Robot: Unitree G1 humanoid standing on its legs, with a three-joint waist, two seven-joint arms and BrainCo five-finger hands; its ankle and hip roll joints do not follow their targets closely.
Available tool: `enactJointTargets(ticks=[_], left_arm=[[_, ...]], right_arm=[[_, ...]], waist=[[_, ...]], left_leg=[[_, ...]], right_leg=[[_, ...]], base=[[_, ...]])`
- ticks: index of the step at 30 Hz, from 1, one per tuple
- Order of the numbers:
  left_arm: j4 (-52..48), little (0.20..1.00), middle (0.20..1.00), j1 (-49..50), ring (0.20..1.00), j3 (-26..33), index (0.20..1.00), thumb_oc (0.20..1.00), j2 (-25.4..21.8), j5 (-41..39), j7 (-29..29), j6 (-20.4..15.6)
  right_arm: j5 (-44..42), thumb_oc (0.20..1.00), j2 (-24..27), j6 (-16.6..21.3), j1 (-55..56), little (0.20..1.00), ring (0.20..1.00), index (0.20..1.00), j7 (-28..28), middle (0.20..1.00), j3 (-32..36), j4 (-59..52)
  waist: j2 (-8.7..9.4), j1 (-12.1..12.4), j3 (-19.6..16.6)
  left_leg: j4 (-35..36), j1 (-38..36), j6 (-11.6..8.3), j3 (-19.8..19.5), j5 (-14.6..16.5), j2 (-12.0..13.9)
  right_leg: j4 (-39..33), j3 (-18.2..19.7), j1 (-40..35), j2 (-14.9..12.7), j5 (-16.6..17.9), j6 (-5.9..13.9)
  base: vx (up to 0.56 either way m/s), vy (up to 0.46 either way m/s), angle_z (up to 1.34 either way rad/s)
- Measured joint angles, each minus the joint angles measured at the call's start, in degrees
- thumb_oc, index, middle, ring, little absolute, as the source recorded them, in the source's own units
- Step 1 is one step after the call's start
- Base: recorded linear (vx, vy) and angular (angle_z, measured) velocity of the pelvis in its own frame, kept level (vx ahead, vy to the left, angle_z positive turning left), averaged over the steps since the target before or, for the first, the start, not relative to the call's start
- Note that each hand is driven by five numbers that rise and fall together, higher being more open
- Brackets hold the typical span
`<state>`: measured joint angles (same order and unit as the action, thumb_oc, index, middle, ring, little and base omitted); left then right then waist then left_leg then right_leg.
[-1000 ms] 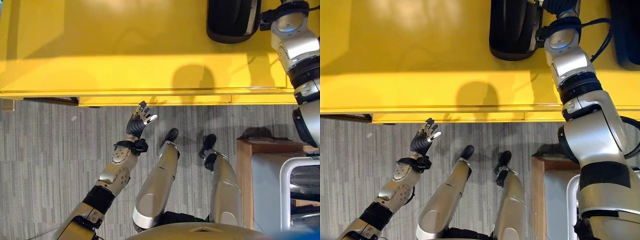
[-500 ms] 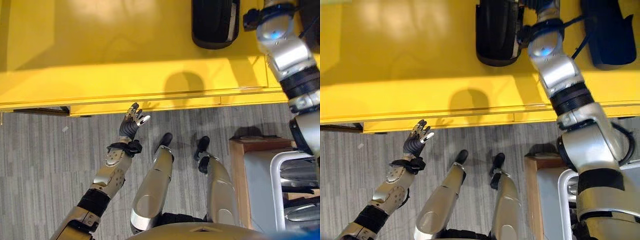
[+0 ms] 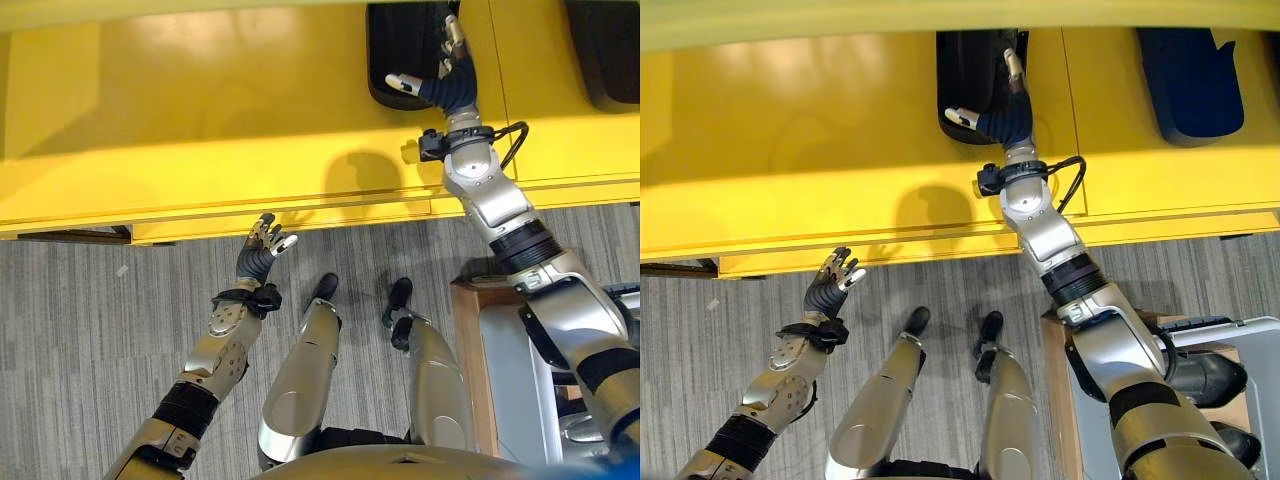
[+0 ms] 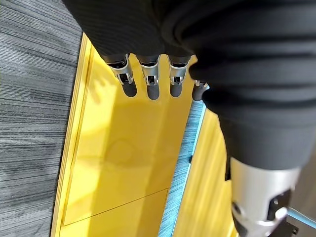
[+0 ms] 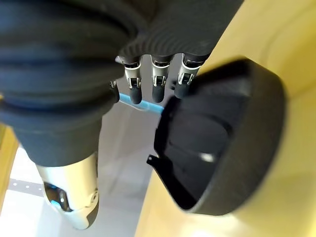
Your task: Move parts from the plastic box to the shelf.
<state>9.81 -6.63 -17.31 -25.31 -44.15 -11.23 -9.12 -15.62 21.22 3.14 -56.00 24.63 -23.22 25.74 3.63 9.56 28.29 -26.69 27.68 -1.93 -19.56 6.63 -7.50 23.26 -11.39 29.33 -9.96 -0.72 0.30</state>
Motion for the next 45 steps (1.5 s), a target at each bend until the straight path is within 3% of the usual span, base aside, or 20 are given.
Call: enactJointTargets(ticks=[9, 26, 31, 45], left_arm=[[0.10, 1.000, 1.000, 0.80, 1.000, -0.21, 1.000, 1.000, 0.73, 1.01, -0.02, 1.00], [0.60, 1.000, 1.000, 0.93, 1.000, -0.70, 1.000, 1.000, 0.73, 1.17, -0.16, 1.01], [1.16, 1.000, 1.000, 0.97, 1.000, -0.77, 1.000, 1.000, 1.29, 2.67, -0.29, 1.01], [1.76, 1.000, 1.000, 1.21, 1.000, -1.17, 1.000, 1.000, 1.48, 2.80, -0.34, 1.01]], right_arm=[[-1.08, 1.000, -4.38, 0.41, 2.09, 1.000, 1.000, 1.000, -1.65, 1.000, -2.37, 0.02], [-1.05, 1.000, -4.45, 1.17, 2.29, 1.000, 1.000, 1.000, 0.42, 1.000, 0.30, 3.54], [-1.01, 1.000, -4.86, 3.16, 2.31, 1.000, 1.000, 1.000, 0.89, 1.000, 1.26, 6.19], [-1.11, 1.000, -5.08, 2.86, 2.57, 1.000, 1.000, 1.000, 1.29, 1.000, 2.56, 9.14]], waist=[[-1.20, 0.53, -0.61], [-1.75, 0.49, -0.93], [-1.82, 0.36, -1.05], [-1.81, 0.18, -2.29]], left_leg=[[0.47, -1.09, -0.02, -0.63, 0.23, 0.09], [0.31, -1.04, 0.09, -0.56, 0.29, -0.01], [0.21, -1.01, 0.10, -0.56, 0.30, -0.02], [0.07, -0.80, 0.18, -0.57, 0.34, -0.06]], right_leg=[[1.01, -0.43, -0.63, -0.10, -1.11, -0.25], [0.98, -0.42, -0.64, -0.19, -1.11, -0.24], [1.06, -0.41, -0.64, -0.20, -1.13, -0.24], [0.93, -0.43, -0.60, -0.19, -1.33, -0.01]], base=[[0.00, -0.004, 0.02], [0.00, 0.000, 0.00], [0.00, 0.000, 0.00], [0.00, 0.000, 0.00]])
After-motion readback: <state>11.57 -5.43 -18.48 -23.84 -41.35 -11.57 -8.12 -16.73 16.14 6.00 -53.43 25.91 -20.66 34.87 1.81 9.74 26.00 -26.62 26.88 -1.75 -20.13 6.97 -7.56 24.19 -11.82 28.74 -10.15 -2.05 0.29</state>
